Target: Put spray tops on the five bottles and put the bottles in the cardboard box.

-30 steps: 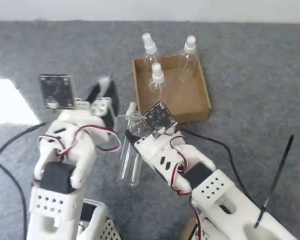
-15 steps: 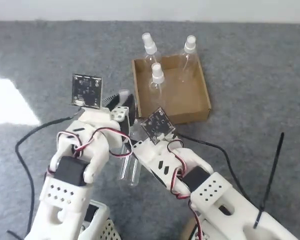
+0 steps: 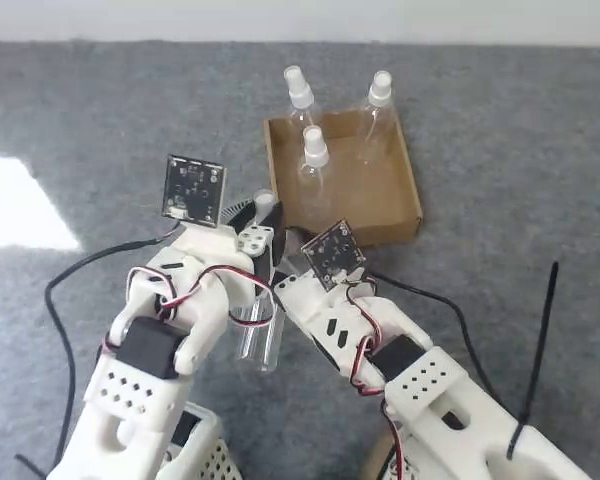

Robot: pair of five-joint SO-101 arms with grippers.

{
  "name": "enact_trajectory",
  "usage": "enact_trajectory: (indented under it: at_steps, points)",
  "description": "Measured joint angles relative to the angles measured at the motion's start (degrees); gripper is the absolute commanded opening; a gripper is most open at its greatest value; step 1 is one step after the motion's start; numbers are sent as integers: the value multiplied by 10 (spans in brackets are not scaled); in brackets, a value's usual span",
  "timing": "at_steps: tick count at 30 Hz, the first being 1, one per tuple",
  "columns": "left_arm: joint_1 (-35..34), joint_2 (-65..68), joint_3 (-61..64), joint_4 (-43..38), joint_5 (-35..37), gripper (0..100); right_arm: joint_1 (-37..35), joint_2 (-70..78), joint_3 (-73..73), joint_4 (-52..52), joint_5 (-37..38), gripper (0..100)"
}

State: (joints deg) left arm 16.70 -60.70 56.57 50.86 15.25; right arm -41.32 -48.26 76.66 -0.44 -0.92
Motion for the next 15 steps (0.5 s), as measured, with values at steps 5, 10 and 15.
enact_trajectory:
  at_steps: [5, 10, 15]
  points:
    - [-8, 0, 1, 0, 0, 105, 5, 0, 0, 0, -25, 6]
    - [-43, -1, -3, 0, 0, 237, 6, 0, -1, 0, -29, 6]
    - [-107, -47, -4, 18, -3, 298, 24, -2, -3, -6, -32, 6]
